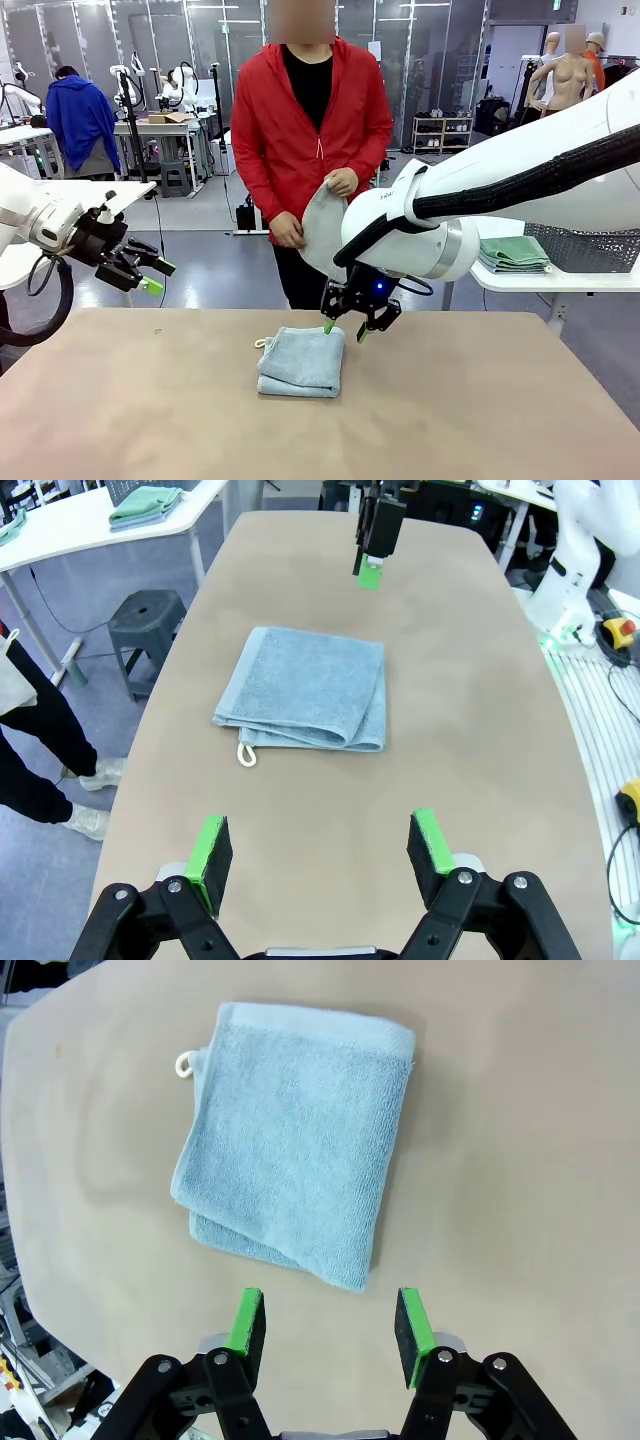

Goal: Fold the towels and place them in the basket.
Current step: Place the folded Towel with hook on the right side of the table.

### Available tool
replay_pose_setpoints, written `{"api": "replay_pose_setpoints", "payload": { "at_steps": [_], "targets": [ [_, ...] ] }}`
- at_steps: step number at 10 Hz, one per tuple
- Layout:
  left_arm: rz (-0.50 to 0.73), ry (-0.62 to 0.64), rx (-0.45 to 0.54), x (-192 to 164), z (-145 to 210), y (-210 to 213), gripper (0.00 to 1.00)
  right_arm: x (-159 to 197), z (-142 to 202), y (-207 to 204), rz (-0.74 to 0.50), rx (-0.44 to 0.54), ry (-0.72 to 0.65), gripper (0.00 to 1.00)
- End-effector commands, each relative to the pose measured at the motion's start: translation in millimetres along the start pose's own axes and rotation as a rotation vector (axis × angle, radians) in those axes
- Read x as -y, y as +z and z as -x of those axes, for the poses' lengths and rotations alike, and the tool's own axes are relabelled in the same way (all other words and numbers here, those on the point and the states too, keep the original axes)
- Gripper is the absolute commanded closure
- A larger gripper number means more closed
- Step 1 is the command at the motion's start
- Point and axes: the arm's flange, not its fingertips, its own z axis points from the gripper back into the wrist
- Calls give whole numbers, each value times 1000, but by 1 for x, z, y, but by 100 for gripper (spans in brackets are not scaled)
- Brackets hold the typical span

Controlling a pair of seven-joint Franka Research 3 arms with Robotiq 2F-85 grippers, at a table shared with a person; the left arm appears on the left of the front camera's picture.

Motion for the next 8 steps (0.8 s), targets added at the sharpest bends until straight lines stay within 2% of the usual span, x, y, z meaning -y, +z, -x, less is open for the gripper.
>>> {"api": "replay_pose_setpoints", "payload": {
  "at_steps": [1,8],
  "targets": [
    [-8,-2,-4,0,-1,0,11,8,-11,-21,9,43,-23,33],
    [-8,-2,-4,0,-1,0,11,35,-40,-63,-11,72,-135,33]
  ]
}}
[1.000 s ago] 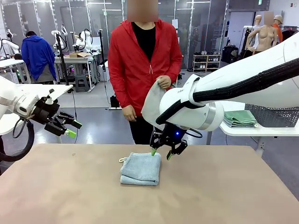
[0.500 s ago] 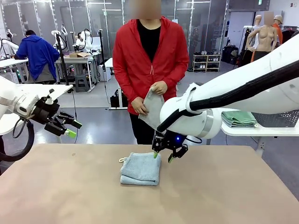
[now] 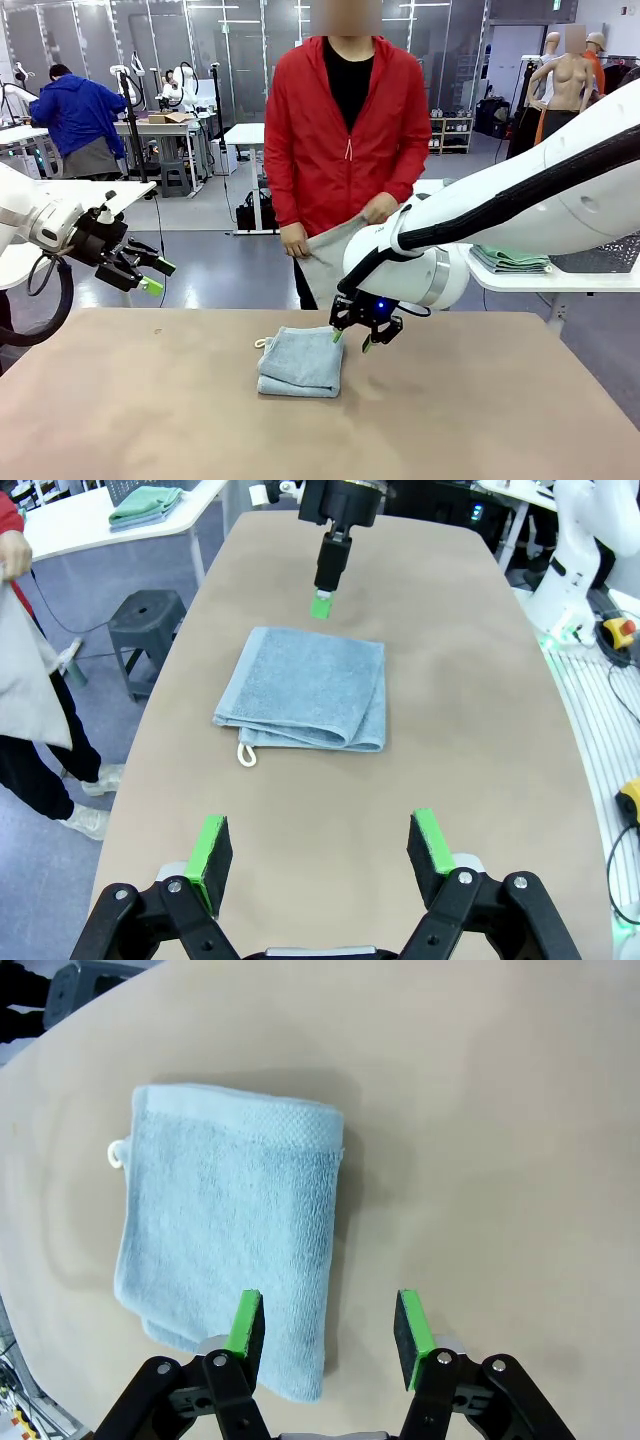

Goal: Fold the towels and place them in the basket.
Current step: Place the folded Towel with hook on the right side of the table.

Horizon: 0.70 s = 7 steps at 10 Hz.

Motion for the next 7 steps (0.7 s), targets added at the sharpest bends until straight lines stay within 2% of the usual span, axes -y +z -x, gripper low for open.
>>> {"api": "replay_pose_setpoints", "payload": {
  "at_steps": [1,7],
  "targets": [
    [-8,-2,-4,0,-1,0,11,0,-10,-12,-13,26,-37,33],
    [-8,-2,-4,0,-1,0,11,-6,-31,-36,-30,12,-37,33]
  ]
}}
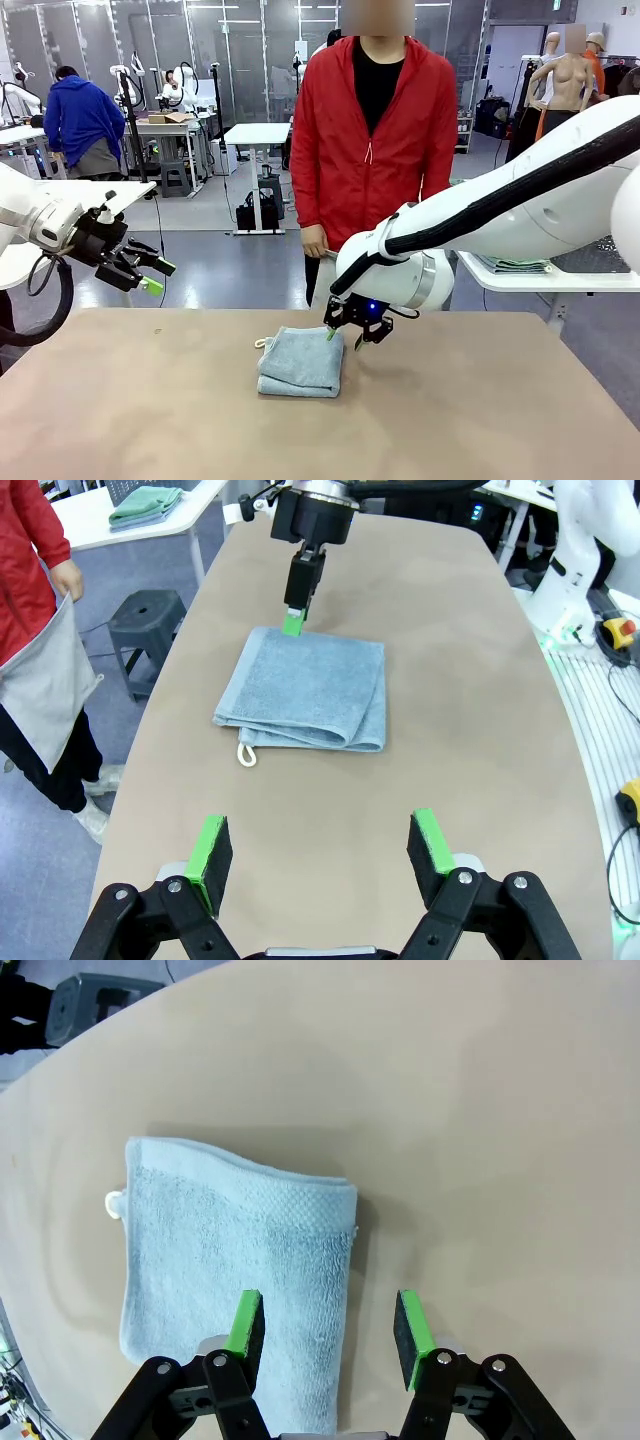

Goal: Fold the towels and place them in the basket.
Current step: Place the folded Towel with hook on the right side of the table.

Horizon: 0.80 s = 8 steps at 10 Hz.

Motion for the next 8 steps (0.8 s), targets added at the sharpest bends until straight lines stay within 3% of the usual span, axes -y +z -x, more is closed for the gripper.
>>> {"api": "replay_pose_setpoints", "payload": {
  "at_steps": [1,5,6,7,8],
  "targets": [
    [-8,-2,-4,0,-1,0,11,-4,-6,-9,-19,-6,-17,33],
    [-8,-2,-4,0,-1,0,11,-5,-7,-14,-32,-46,-26,33],
    [-8,-2,-4,0,-1,0,11,-5,-7,-15,-36,-62,-36,53],
    [-8,-2,-4,0,-1,0,11,-5,-7,-16,-44,-64,-36,53],
    [-8,-2,-4,0,-1,0,11,-5,-7,-16,-49,-64,-35,73]
  ]
}}
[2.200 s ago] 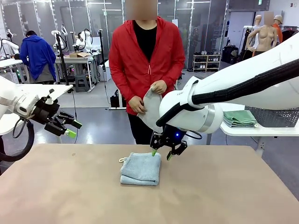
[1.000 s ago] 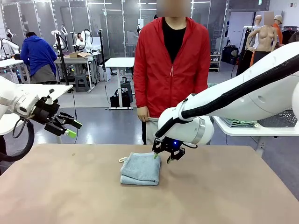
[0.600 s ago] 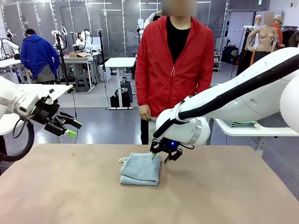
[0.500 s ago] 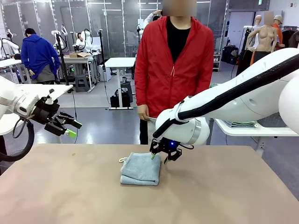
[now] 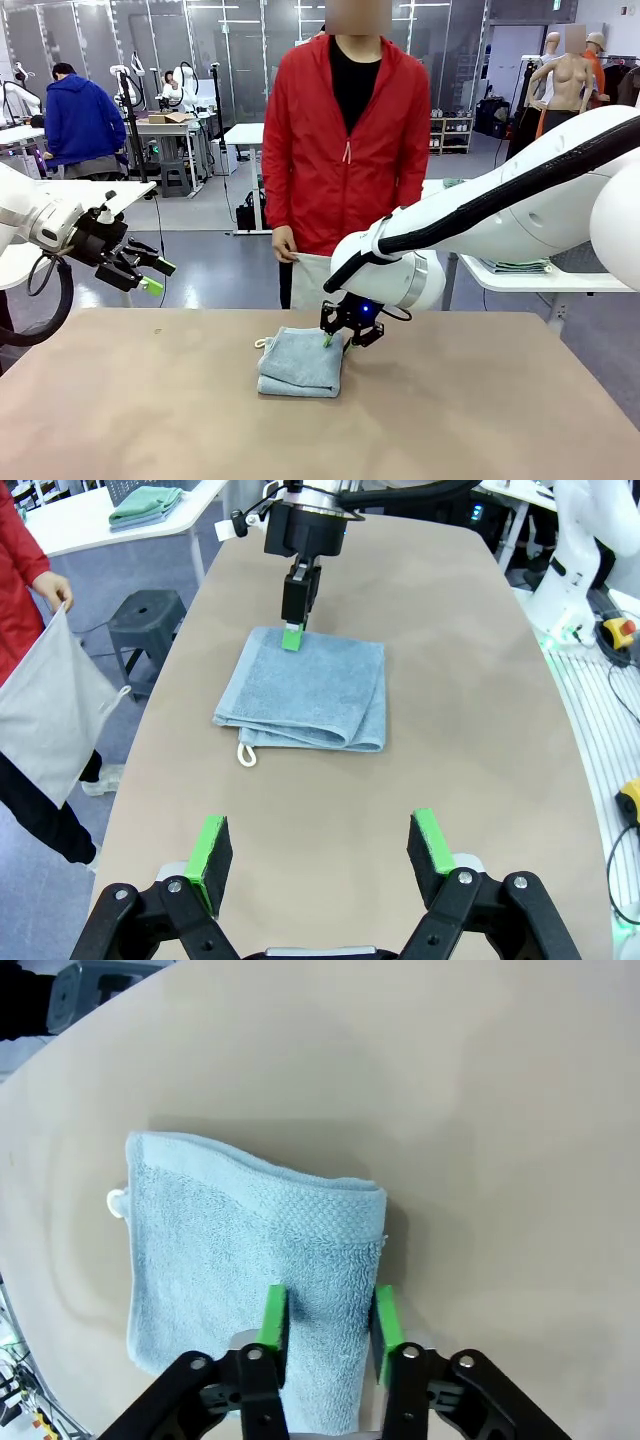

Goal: Fold the towels and place them in the basket.
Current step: Place the folded Towel with hook on the right side of the table.

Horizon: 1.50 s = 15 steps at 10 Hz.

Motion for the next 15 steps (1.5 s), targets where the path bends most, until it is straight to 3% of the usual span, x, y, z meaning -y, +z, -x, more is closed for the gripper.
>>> {"api": "replay_pose_setpoints", "payload": {
  "at_steps": [1,2,3,4,5,6,14,15],
  "targets": [
    [-8,-2,-4,0,-1,0,11,3,-4,-2,-36,-18,-21,56],
    [-8,-2,-4,0,-1,0,11,3,-4,-3,-37,-21,-22,93],
    [-8,-2,-4,0,-1,0,11,3,-5,-3,-38,-25,-20,75],
    [-8,-2,-4,0,-1,0,11,3,-5,-4,-37,-31,-17,100],
    [-8,-2,-4,0,-1,0,11,3,-5,-5,-32,-38,-16,95],
    [-8,-2,-4,0,-1,0,11,2,-4,-6,-25,-43,-10,100],
    [-8,-2,-4,0,-1,0,11,2,1,-4,-5,-22,-17,100],
    [-8,-2,-4,0,-1,0,11,1,1,-4,-5,-22,-15,95]
  ]
}}
